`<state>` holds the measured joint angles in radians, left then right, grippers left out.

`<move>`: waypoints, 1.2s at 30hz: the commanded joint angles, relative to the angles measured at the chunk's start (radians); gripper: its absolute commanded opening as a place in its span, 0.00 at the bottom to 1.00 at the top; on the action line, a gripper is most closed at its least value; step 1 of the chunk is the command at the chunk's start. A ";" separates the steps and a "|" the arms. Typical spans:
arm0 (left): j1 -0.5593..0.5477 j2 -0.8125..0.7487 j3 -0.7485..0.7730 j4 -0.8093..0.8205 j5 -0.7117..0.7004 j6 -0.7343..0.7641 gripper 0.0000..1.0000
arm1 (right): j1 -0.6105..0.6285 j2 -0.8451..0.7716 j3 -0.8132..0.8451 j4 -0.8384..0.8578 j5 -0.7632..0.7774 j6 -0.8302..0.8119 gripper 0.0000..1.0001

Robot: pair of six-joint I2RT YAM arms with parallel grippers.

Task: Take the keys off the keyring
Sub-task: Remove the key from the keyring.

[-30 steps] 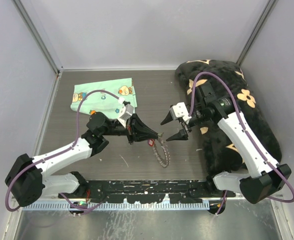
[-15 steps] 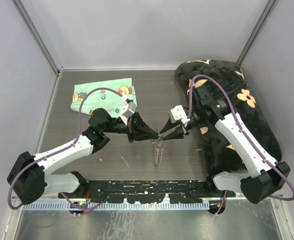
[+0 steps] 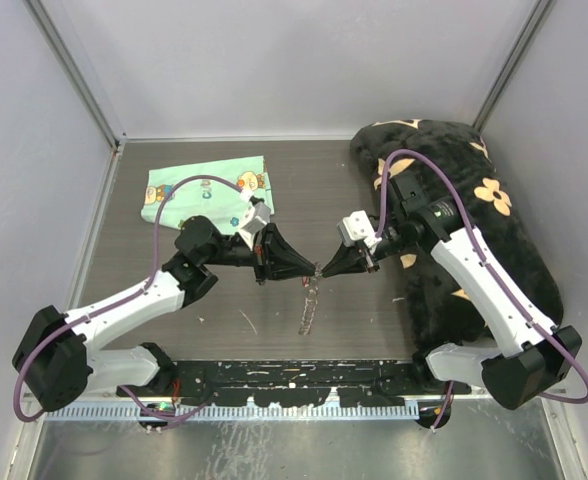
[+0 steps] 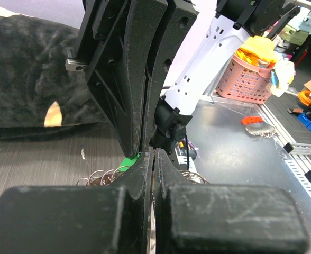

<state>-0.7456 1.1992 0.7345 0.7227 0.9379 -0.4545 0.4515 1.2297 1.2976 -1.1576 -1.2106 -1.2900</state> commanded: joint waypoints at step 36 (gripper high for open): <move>0.008 -0.047 -0.037 0.136 -0.156 -0.021 0.00 | -0.002 -0.050 -0.123 0.462 -0.058 0.623 0.30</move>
<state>-0.7437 1.1610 0.6804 0.7521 0.8062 -0.4633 0.4416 1.2018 1.1740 -0.7719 -1.2617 -0.7319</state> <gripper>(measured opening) 0.007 0.310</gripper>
